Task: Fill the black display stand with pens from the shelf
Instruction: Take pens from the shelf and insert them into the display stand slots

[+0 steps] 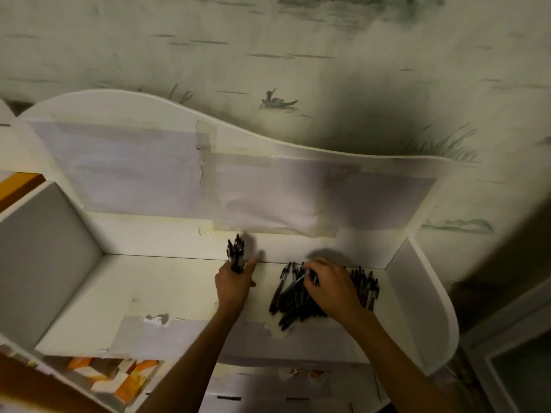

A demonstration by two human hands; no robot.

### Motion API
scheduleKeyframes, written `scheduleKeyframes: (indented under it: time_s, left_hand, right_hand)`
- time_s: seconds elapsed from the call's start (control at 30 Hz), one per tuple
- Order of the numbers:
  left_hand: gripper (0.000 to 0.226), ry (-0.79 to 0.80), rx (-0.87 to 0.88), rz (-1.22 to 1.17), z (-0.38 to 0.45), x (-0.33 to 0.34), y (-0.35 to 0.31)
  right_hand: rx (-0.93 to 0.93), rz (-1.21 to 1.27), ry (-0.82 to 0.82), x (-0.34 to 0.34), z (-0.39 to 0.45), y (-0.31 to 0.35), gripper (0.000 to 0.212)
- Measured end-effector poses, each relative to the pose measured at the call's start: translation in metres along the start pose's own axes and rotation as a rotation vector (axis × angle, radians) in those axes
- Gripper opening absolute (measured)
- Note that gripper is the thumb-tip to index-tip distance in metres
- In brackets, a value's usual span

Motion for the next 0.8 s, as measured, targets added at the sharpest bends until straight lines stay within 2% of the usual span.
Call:
scheduleKeyframes:
  time_s: [0.1, 0.33, 0.43, 0.5, 0.6, 0.8]
  left_hand:
    - [0.032, -0.003, -0.018, -0.037, 0.002, -0.021, -0.014]
    - [0.040, 0.182, -0.133, -0.098, -0.007, -0.082, -0.050]
    - [0.031, 0.243, -0.159, -0.241, -0.014, -0.120, -0.059]
    - [0.023, 0.210, -0.172, -0.287, -0.017, -0.151, -0.061]
    - [0.023, 0.141, -0.148, -0.307, -0.021, -0.202, -0.066]
    - [0.020, 0.069, 0.032, -0.221, -0.041, -0.321, -0.082]
  right_hand:
    - [-0.048, 0.075, 0.010, 0.001, 0.012, 0.026, 0.024]
    - [-0.138, 0.116, 0.102, 0.020, 0.036, 0.101, 0.029]
    - [-0.197, 0.123, 0.098, 0.024, 0.046, 0.139, 0.028]
    - [-0.223, 0.139, 0.084, 0.028, 0.049, 0.167, 0.027]
    - [-0.274, 0.164, 0.077, 0.035, 0.049, 0.216, 0.028]
    - [-0.329, 0.193, 0.074, 0.051, 0.042, 0.324, 0.028]
Point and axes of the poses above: each hand's wrist, its own z-axis towards the middle knuckle, its own x-axis out of the palm, y = z × x, the point moved 8 cm from there along z, towards the middle knuckle
